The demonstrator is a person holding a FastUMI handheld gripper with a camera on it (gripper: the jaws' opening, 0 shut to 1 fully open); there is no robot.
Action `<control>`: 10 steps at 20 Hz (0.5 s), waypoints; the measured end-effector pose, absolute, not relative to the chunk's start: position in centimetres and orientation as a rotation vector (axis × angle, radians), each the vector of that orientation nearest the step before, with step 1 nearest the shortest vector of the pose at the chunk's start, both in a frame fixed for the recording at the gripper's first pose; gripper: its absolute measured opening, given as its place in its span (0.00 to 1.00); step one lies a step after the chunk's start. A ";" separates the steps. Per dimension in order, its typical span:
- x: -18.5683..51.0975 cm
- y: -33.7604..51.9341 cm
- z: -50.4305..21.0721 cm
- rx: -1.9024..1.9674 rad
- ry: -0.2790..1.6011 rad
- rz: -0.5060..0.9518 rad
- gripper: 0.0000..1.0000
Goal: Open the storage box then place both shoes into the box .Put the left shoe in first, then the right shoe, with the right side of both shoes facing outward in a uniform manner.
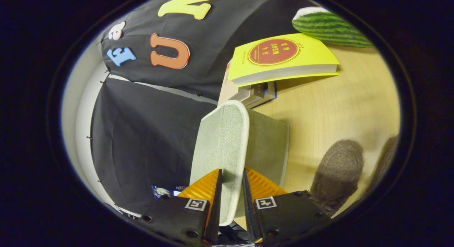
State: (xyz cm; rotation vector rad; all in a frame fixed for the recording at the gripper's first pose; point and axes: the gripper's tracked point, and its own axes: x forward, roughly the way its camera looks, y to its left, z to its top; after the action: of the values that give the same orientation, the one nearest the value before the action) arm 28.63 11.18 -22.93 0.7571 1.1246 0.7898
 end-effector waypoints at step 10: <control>27.5 11.6 -18.5 0.671 1.040 0.712 0.06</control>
State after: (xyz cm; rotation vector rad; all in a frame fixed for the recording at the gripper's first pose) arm 27.55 11.63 -18.55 0.6715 1.0404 0.7125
